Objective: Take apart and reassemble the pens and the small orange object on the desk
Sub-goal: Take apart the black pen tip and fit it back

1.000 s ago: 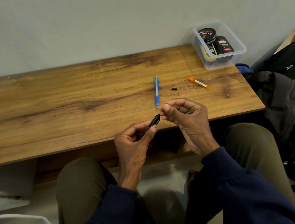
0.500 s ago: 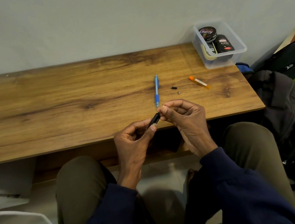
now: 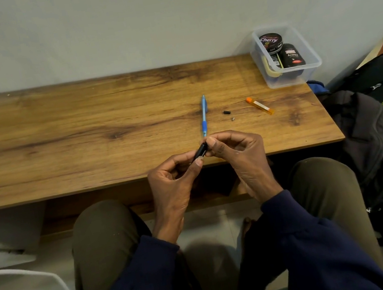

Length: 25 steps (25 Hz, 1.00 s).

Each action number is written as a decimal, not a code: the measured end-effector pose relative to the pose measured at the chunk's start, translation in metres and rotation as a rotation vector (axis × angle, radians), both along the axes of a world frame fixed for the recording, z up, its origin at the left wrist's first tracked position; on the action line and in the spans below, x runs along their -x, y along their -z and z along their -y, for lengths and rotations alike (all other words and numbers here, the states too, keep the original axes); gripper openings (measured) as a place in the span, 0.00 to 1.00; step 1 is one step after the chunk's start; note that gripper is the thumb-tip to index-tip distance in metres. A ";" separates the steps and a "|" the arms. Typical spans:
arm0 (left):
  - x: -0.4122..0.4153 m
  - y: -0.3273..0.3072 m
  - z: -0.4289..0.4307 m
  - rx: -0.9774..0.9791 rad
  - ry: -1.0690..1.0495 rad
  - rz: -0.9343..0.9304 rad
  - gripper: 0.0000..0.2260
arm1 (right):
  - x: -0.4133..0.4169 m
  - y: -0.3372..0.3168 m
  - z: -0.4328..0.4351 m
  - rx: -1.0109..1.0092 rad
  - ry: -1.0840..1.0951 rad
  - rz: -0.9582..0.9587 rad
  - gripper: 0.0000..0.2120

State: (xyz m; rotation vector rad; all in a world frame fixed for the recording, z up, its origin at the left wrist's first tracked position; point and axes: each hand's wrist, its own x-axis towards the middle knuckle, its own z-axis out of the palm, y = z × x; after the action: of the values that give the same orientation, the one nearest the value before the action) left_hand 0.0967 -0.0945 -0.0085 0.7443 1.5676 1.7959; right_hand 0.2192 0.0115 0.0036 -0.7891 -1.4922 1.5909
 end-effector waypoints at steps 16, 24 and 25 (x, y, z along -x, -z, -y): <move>-0.002 0.000 -0.004 -0.011 -0.007 0.112 0.11 | 0.011 0.014 -0.082 -0.353 0.478 0.646 0.05; -0.002 -0.004 -0.003 -0.051 0.012 0.109 0.11 | 0.007 0.026 -0.085 -0.410 0.469 0.711 0.03; -0.002 -0.004 -0.003 -0.060 0.015 0.114 0.11 | 0.005 0.025 -0.084 -0.391 0.457 0.699 0.03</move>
State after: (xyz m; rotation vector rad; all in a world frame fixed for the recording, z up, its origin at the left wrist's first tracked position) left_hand 0.0988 -0.0912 -0.0041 0.6673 1.4364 1.8481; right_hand 0.2139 0.0950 -0.0218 -1.4097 -1.8406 0.6685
